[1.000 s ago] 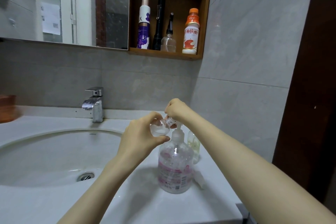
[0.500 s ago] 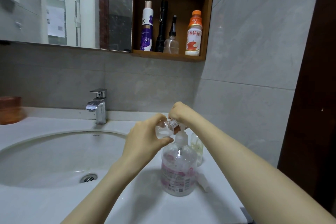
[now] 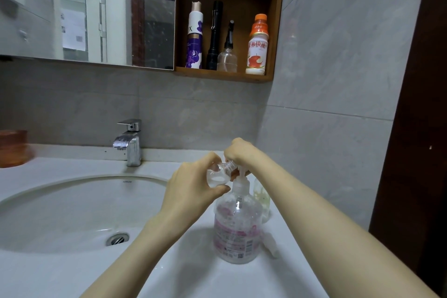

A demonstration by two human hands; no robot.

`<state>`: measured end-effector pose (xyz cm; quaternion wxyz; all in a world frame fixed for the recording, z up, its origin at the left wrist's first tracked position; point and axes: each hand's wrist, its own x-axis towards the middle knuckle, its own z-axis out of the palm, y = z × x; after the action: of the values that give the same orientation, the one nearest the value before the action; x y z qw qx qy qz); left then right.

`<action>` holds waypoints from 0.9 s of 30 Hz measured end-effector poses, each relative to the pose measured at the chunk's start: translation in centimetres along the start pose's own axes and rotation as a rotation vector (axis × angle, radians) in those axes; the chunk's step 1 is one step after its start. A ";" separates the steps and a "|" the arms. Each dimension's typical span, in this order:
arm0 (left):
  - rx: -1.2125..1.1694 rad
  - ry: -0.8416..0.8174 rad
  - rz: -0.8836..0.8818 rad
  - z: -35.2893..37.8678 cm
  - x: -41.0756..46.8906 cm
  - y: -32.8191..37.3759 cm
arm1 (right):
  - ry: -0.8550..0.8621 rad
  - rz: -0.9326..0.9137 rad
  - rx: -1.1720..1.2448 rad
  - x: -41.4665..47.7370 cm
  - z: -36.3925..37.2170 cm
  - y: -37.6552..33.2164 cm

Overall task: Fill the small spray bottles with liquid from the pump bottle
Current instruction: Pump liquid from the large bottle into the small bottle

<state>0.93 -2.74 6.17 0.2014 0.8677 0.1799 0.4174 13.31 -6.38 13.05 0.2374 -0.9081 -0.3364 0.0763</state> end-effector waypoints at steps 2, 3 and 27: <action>-0.002 0.003 -0.001 0.0 0.0 0.1 | -0.002 -0.005 -0.001 -0.1 0.0 0.0; -0.001 0.003 -0.003 0.0 -0.1 0.1 | 0.001 -0.007 -0.001 -0.1 -0.1 0.0; -0.002 0.018 -0.013 0.4 -0.2 -0.3 | -0.008 -0.019 -0.079 -0.5 -0.2 -0.2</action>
<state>1.09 -2.70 5.65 0.2032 0.8625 0.1869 0.4240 12.84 -6.65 13.38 0.2008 -0.9132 -0.3487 0.0645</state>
